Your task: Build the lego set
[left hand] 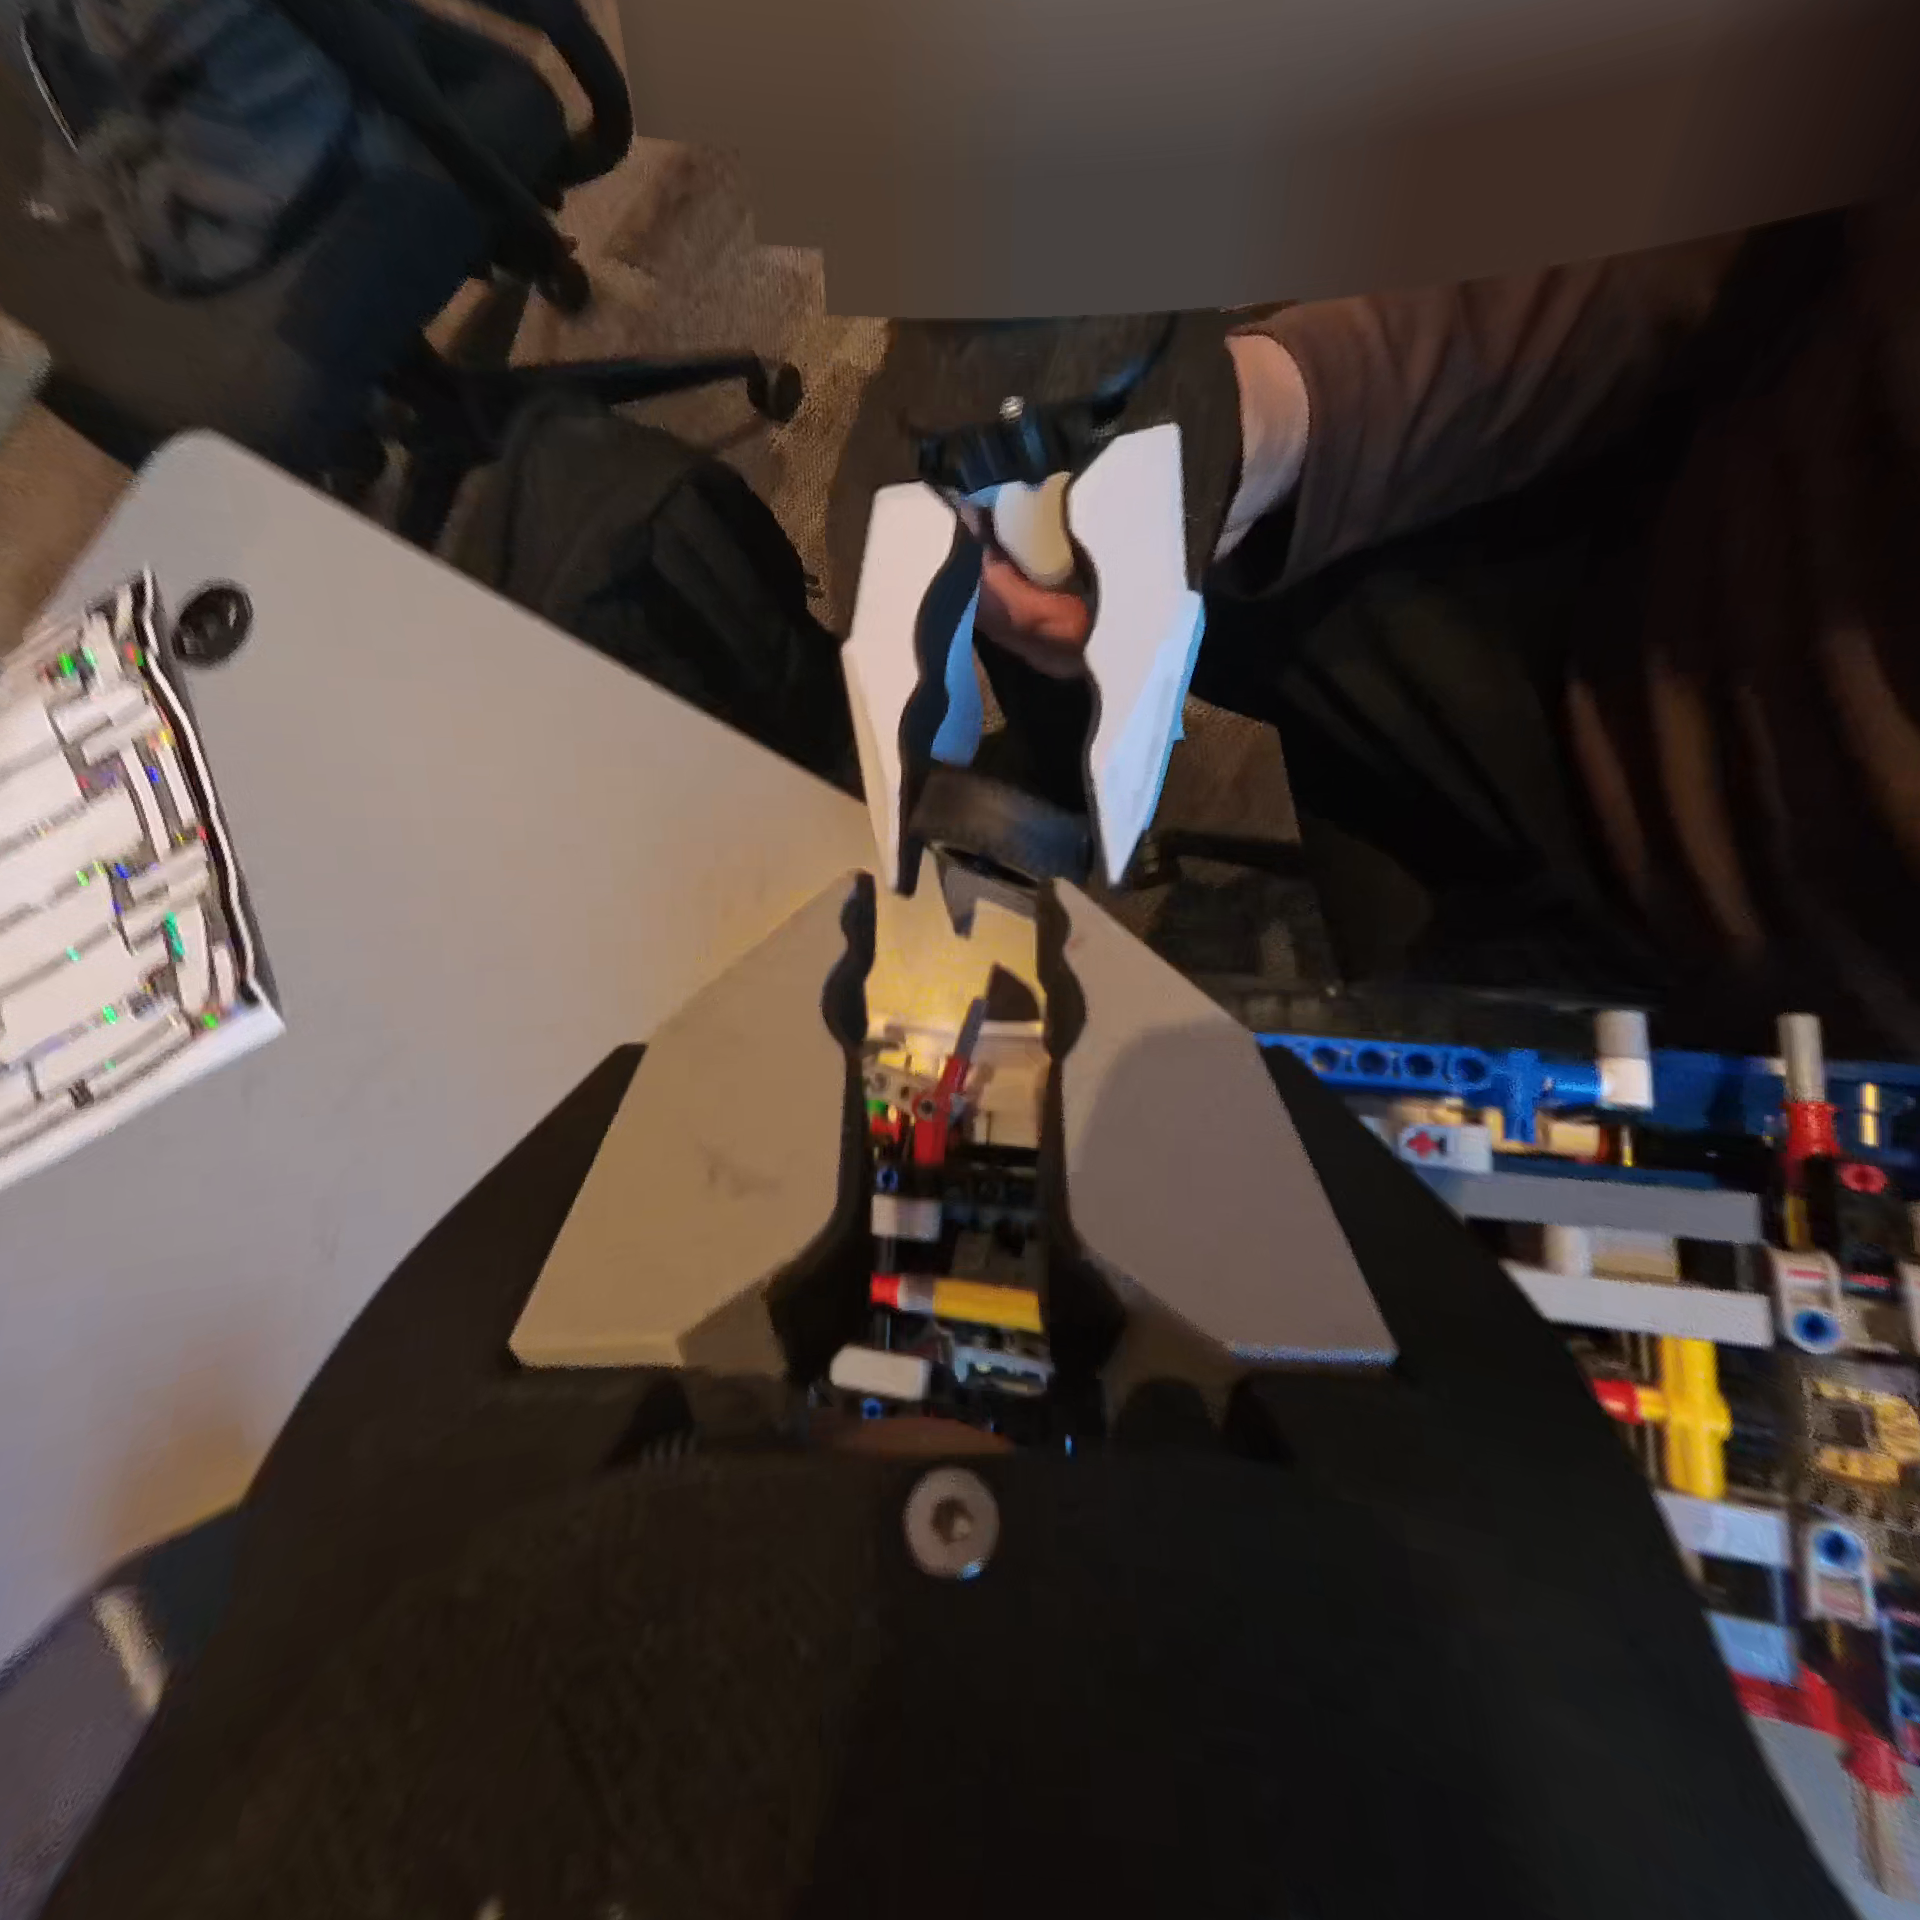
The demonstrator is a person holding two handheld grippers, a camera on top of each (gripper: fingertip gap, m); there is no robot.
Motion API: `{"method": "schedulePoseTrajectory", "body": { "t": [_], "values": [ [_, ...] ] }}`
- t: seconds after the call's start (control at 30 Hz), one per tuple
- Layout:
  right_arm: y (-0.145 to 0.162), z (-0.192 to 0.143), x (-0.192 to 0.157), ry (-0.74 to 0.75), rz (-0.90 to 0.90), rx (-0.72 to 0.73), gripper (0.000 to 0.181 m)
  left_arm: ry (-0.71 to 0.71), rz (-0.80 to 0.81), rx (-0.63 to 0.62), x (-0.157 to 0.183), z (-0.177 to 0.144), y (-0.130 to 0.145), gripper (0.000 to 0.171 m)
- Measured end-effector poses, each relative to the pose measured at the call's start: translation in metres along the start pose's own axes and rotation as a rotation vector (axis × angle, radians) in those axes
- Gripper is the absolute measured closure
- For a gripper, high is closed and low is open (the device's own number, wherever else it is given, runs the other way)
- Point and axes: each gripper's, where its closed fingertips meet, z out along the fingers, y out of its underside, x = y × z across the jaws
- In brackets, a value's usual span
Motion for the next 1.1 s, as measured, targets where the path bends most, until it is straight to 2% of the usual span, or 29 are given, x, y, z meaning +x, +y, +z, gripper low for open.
{"method": "schedulePoseTrajectory", "body": {
  "t": [0.13,0.23,0.4,0.63,0.73,0.8,0.9,0.97,1.03,1.1],
  "values": [
    [-0.011,-0.005,-0.011,-0.071,0.059,0.031,0.139,-0.027,0.212,-0.100,0.011,0.015,-0.001,0.120],
    [-0.015,-0.010,-0.015,-0.102,0.089,0.047,0.139,-0.054,0.300,-0.078,0.013,0.021,-0.010,0.123],
    [-0.029,-0.020,-0.016,-0.181,0.184,0.130,0.139,-0.078,0.339,-0.071,0.010,0.024,-0.014,0.126],
    [-0.032,-0.018,-0.019,-0.251,0.277,0.154,0.140,-0.150,0.452,0.009,0.014,0.029,-0.029,0.129],
    [-0.031,-0.017,-0.015,-0.215,0.267,0.153,0.139,-0.199,0.469,-0.001,0.010,0.029,-0.026,0.129],
    [-0.033,-0.016,-0.013,-0.164,0.196,0.158,0.138,-0.209,0.467,0.030,0.009,0.027,-0.027,0.129],
    [-0.040,-0.024,-0.014,-0.069,0.014,0.188,0.143,-0.164,0.379,0.134,0.008,0.015,-0.032,0.129],
    [-0.041,-0.030,-0.010,-0.041,-0.026,0.174,0.156,-0.186,0.335,0.199,-0.001,0.005,-0.037,0.130],
    [-0.044,-0.034,-0.004,-0.034,0.043,0.183,0.154,-0.286,0.391,0.190,-0.012,-0.002,-0.038,0.129],
    [-0.054,-0.037,0.003,-0.050,0.181,0.237,0.144,-0.375,0.457,0.157,-0.017,-0.003,-0.037,0.129]
  ]
}}
